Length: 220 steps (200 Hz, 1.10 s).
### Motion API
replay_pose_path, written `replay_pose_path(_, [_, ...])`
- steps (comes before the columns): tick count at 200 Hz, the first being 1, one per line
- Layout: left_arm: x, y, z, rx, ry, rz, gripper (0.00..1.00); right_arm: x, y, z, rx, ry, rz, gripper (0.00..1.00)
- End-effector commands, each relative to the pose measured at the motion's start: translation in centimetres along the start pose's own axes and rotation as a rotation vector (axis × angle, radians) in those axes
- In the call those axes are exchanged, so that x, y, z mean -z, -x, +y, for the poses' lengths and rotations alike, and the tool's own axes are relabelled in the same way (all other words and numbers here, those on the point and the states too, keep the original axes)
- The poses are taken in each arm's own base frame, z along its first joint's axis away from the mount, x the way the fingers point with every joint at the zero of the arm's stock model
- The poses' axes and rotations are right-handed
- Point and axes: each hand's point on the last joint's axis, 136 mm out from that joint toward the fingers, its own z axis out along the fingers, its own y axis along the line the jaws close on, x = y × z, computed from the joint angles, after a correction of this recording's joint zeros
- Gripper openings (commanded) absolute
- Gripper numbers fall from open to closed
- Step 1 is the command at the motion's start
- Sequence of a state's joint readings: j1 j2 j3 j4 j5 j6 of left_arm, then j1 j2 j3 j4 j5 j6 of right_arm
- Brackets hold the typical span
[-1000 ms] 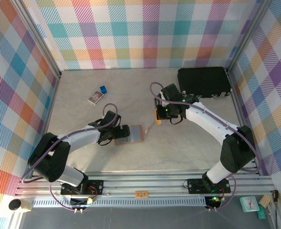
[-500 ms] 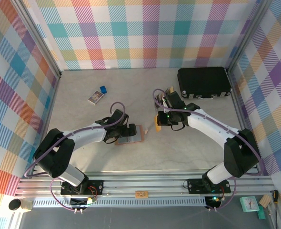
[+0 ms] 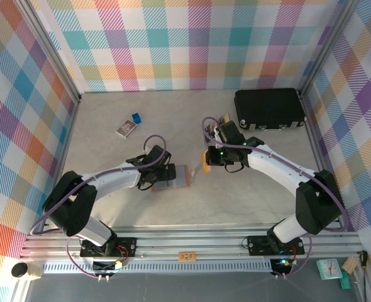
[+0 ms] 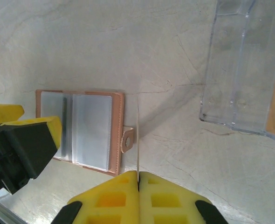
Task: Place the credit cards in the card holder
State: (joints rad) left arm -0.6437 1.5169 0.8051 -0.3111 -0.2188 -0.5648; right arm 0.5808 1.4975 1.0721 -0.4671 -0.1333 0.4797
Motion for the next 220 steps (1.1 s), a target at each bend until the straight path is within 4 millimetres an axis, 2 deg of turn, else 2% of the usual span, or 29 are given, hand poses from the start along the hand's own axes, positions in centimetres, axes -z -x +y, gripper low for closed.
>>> replay_pose_path(1, [-0.7, -0.2, 0.5, 0.006, 0.036, 0.012, 1.0, 0.1, 0.2, 0.2, -0.011, 0.026, -0.006, 0.0])
replay_pose_path(43, [-1.7, -0.6, -0.6, -0.005, 0.001, 0.04, 1.0, 0.1, 0.3, 0.3, -0.005, 0.028, -0.009, 0.0])
replay_pose_path(71, [-1.4, -0.6, -1.5, -0.012, -0.028, 0.046, 1.0, 0.0, 0.3, 0.3, -0.005, 0.032, -0.006, 0.0])
replay_pose_path(80, [-1.4, 0.0, -2.3, -0.006, -0.059, 0.023, 1.0, 0.0, 0.4, 0.4, -0.005, 0.032, -0.007, 0.0])
replay_pose_path(151, [-0.9, -0.1, -4.1, -0.001, -0.103, 0.015, 1.0, -0.3, 0.2, 0.4, -0.012, 0.038, 0.0, 0.0])
replay_pose_path(187, [0.8, 1.1, -3.9, -0.002, -0.102, -0.029, 1.0, -0.1, -0.2, 1.0, -0.021, 0.096, -0.017, 0.0])
replay_pose_path(220, [1.5, 0.1, -1.8, -0.019, -0.043, -0.011, 1.0, -0.3, -0.8, 2.2, -0.053, 0.21, -0.04, 0.0])
